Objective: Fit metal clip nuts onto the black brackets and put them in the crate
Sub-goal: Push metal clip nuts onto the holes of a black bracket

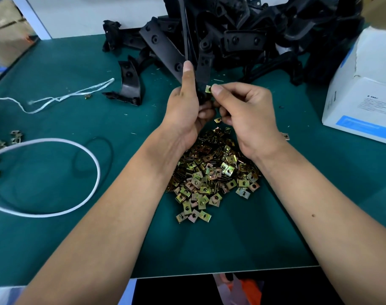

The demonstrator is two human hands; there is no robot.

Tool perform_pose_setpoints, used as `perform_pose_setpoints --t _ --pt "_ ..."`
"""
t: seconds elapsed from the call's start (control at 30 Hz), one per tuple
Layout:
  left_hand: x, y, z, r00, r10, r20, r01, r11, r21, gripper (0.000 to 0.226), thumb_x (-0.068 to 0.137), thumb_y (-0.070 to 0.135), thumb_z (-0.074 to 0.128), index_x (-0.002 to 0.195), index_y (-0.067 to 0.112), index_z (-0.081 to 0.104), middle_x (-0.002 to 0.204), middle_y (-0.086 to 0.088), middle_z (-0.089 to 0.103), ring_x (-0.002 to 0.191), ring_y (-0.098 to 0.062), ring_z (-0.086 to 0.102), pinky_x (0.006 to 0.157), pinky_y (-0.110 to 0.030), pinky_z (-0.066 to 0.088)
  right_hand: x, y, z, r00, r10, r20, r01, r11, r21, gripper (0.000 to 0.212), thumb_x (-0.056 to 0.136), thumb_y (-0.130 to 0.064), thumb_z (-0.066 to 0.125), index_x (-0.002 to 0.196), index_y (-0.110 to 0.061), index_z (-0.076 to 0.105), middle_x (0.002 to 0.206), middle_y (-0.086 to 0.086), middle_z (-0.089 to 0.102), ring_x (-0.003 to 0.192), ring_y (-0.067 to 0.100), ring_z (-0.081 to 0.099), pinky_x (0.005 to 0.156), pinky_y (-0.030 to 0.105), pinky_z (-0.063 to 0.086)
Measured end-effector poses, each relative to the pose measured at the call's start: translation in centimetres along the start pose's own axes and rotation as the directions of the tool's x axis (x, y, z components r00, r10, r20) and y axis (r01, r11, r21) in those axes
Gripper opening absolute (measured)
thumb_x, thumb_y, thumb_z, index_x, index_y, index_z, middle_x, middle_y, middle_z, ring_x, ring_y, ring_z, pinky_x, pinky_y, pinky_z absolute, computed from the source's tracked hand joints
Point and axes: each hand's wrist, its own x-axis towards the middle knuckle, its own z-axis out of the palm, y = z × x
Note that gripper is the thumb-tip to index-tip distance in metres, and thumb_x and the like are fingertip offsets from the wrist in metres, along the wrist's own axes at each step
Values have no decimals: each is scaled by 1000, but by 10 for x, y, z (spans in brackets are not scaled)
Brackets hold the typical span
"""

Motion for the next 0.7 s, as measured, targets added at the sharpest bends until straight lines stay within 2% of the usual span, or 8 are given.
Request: perform_pose_setpoints --t 0.17,0.3,0.43,0.5,0.6,0.7 --pt "-2 -3 3 998 24 -63 -20 998 64 50 104 57 46 88 9 52 55 4 54 41 -8 41 37 -21 36 -1 2 1 999 -30 -28 28 998 -62 11 93 -17 75 83 -18 79 65 -10 66 60 4 56 52 16 43" --pt "-2 -7 7 989 20 -148 3 988 156 56 100 63 48 98 8 57 58 5 60 44 -10 50 45 -24 43 -1 2 2 997 -71 -43 67 994 -85 16 93 -16 75 77 -18 77 60 -13 66 58 -2 59 57 12 45" --pt "-1 -10 9 985 34 -167 1 979 206 71 96 68 51 115 1 65 75 -2 66 46 -12 57 51 -25 50 -1 3 7 997 -79 -20 78 996 -35 18 93 -14 75 75 -14 76 65 -7 67 65 6 60 62 24 51" --pt "-1 -10 10 985 42 -169 -9 981 192 71 95 69 51 114 2 66 79 -3 66 51 -13 60 56 -28 53 -1 2 7 997 -74 -8 74 997 -5 19 93 -13 74 74 -14 76 67 -6 67 67 9 60 62 26 52" --pt "-1 -12 12 976 87 -199 -42 974 221 62 95 67 53 107 8 67 86 -2 69 72 -17 65 73 -38 60 -1 2 7 998 -70 0 70 997 -23 21 94 -12 73 73 -14 75 66 -6 67 67 9 60 61 25 51" --pt "-1 -9 13 973 125 -194 -78 969 234 54 96 65 53 100 13 65 84 0 68 70 -15 65 63 -31 56 1 -1 7 994 -110 5 110 991 -74 19 94 -13 73 75 -15 75 68 -6 69 68 7 62 64 26 52"
